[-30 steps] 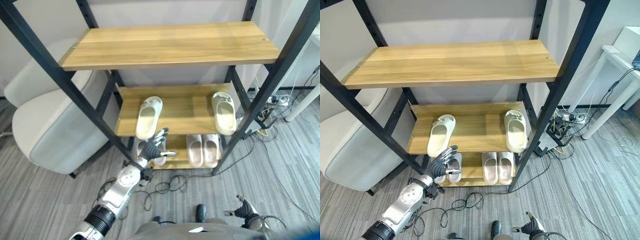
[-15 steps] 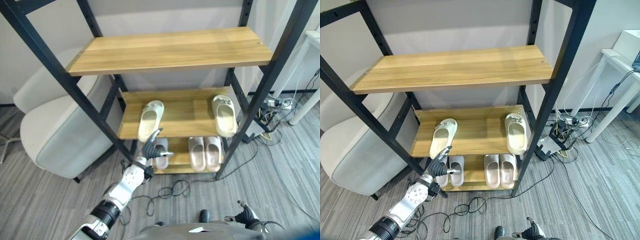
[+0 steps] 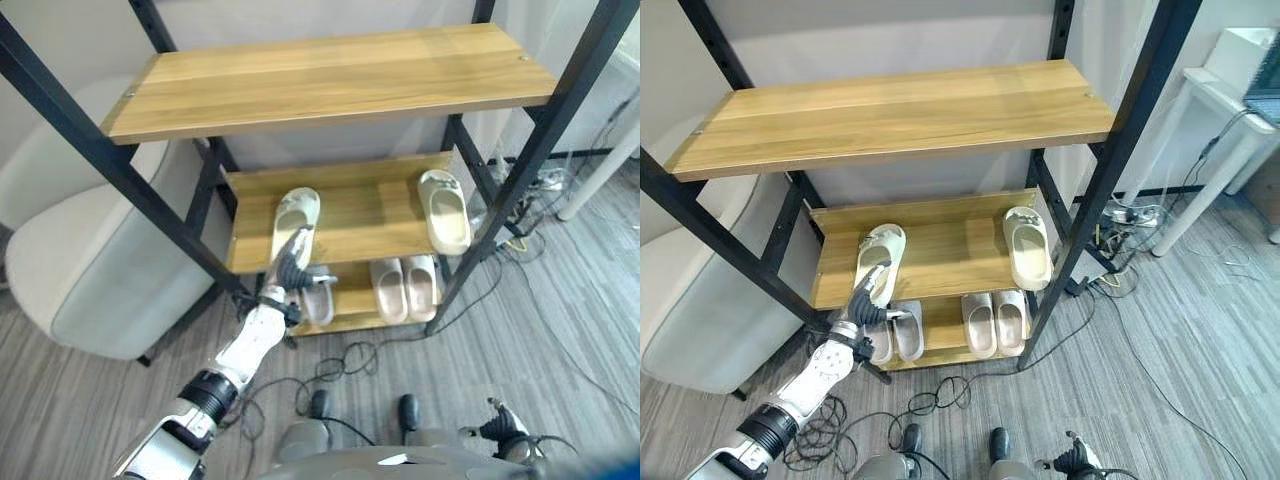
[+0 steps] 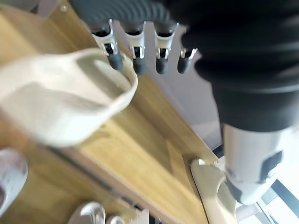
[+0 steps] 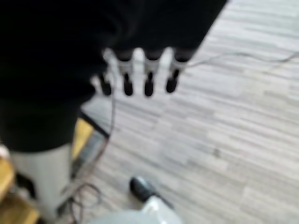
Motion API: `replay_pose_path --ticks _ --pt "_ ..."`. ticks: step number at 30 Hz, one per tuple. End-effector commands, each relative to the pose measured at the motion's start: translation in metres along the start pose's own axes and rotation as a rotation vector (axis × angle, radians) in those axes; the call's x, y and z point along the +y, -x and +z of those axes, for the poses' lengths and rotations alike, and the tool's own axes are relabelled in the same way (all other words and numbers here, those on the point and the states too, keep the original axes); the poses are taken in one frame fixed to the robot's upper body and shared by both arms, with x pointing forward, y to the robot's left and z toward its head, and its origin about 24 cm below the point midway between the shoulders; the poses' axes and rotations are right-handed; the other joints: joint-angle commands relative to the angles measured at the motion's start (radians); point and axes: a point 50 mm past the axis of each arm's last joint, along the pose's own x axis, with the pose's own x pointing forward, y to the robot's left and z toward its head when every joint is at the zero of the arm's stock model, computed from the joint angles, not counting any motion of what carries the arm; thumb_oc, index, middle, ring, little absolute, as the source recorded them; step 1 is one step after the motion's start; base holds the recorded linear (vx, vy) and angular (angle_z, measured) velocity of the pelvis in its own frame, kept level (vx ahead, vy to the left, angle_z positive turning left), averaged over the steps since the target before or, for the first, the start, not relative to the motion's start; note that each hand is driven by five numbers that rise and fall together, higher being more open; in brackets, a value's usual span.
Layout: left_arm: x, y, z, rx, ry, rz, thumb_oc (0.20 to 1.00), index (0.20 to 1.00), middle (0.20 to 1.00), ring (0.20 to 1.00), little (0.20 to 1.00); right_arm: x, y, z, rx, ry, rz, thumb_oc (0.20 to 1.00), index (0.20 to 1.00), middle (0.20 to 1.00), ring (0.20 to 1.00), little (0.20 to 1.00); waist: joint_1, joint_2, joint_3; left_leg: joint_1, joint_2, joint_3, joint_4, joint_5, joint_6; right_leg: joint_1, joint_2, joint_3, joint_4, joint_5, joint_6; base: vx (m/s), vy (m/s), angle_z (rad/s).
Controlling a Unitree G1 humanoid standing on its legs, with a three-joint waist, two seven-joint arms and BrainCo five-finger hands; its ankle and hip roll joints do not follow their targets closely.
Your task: Arrange the slippers neatly on the shoe rack.
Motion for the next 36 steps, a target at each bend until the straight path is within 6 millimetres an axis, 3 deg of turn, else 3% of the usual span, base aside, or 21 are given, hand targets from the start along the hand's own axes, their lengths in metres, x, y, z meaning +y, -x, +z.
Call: replay_pose_path --ticks 1,12,22,36 --pt "0.024 -0.011 0.013 -0.102 -0.063 0.087 1.000 1.000 1.000 1.000 1.000 -0.011 -0.004 0.009 -0.018 -0.034 -0.052 1.000 1.000 1.000 1.000 1.000 -0.014 -0.005 -0.060 -0.045 -0.012 -0.015 0.066 -0.012 -0.018 0.093 -0.006 0.011 0.046 -0.192 0.054 0.09 0.093 -0.11" --pt "0.042 -0.013 0.011 -0.114 -0.184 0.183 1.000 1.000 1.000 1.000 1.000 -0.001 -0.002 0.004 0.009 -0.038 -0.031 1.000 1.000 1.000 1.000 1.000 -0.026 -0.004 -0.098 0.053 -0.030 0.036 -0.040 -0.025 0.011 0.105 -0.025 0.033 -0.021 -0.149 0.085 0.05 0.051 -0.09" --pt "0.033 -0.029 -0.003 -0.048 -0.406 0.199 1.000 1.000 1.000 1.000 1.000 0.001 0.000 -0.003 0.031 -0.041 -0.045 1.000 1.000 1.000 1.000 1.000 -0.050 0.010 -0.103 0.055 -0.042 0.048 -0.058 -0.038 0.017 0.090 -0.032 0.033 -0.028 -0.145 0.101 0.01 0.007 -0.01" --pt "0.036 -0.045 -0.002 -0.005 -0.443 0.259 1.000 1.000 1.000 1.000 1.000 -0.006 -0.002 0.000 0.030 -0.052 -0.093 1.000 1.000 1.000 1.000 1.000 -0.069 0.021 -0.081 0.003 -0.044 0.068 -0.058 -0.035 0.021 0.017 -0.034 0.047 -0.028 -0.127 0.112 0.00 0.007 -0.06"
